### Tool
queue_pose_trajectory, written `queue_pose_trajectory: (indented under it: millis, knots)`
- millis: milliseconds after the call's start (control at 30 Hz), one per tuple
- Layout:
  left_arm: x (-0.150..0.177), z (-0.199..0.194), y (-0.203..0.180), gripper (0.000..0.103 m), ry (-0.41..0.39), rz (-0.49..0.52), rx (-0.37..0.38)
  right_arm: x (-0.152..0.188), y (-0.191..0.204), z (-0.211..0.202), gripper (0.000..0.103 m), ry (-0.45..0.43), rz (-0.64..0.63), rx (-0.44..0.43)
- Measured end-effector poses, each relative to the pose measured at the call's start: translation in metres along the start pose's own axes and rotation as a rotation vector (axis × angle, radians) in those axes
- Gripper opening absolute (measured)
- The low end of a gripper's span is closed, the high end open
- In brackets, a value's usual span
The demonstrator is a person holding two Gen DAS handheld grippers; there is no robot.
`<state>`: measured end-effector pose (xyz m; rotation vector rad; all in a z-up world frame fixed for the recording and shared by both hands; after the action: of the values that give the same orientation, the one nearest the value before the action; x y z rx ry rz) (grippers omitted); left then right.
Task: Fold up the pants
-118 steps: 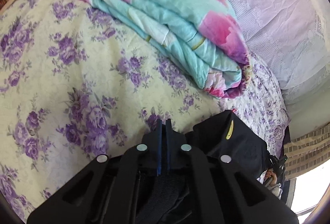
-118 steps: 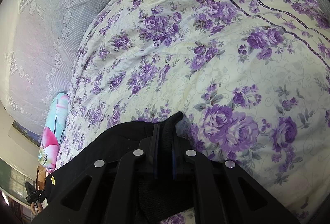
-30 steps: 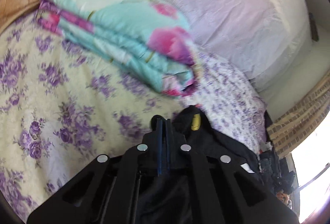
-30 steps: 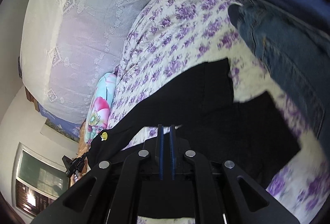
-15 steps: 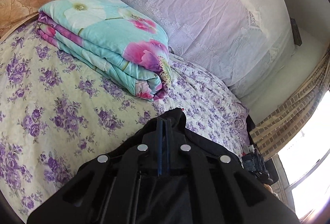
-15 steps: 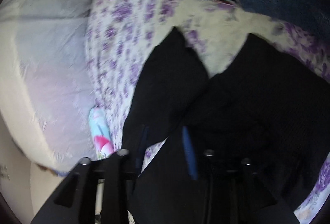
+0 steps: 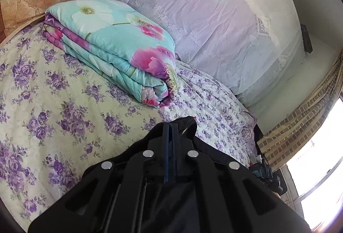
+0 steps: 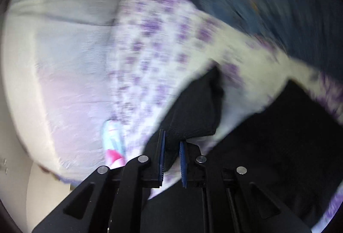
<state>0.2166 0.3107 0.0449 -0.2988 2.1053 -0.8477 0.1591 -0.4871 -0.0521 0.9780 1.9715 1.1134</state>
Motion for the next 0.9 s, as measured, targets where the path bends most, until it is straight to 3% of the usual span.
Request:
queue_pose_trajectory:
  millis: [167,300,467,567,633,700,767,800,900]
  knots:
    - [0.012,-0.045,-0.013,0.001,-0.052,0.033,0.033,0.000,0.024,-0.059,0.012,-0.024,-0.125,-0.029]
    - [0.052,-0.090,-0.004,0.001,-0.061,0.058,0.025,0.007,-0.016,-0.115,0.012,-0.043,-0.119,0.031]
    - [0.119,-0.128,0.063,0.001,-0.021,-0.113,-0.044,0.011,-0.090,-0.150,0.012,-0.066,0.019,0.052]
    - [0.143,-0.146,0.092,0.002,-0.028,-0.238,-0.063,0.013,-0.100,-0.146,0.012,-0.054,0.016,0.038]
    - [0.158,-0.158,0.091,0.002,-0.039,-0.263,-0.062,0.013,-0.096,-0.145,0.012,-0.053,0.001,0.030]
    - [0.168,-0.163,0.079,0.015,-0.030,-0.248,-0.062,0.010,-0.093,-0.145,0.012,-0.051,-0.006,0.012]
    - [0.175,-0.160,0.065,0.071,-0.013,-0.248,-0.080,0.009,-0.091,-0.145,0.012,-0.051,-0.007,-0.001]
    - [0.178,-0.156,0.060,0.078,-0.002,-0.253,-0.093,0.010,-0.091,-0.145,0.012,-0.049,-0.006,-0.007]
    - [0.178,-0.133,0.050,0.080,0.066,-0.272,-0.092,0.007,-0.087,-0.141,0.012,-0.044,-0.006,-0.028]
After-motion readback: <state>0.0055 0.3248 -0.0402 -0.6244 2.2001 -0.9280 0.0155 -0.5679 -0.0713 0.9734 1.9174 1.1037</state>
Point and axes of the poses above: each gripper's, at about its wrist camera, not at the fingertips, and z roughly the way its jaws point, y to its left, x to its underside, the point moved 2 cm from there along z, roughly the way its jaws point, and after that the axes turned 1 degree about -x, right-handed, at the moved point
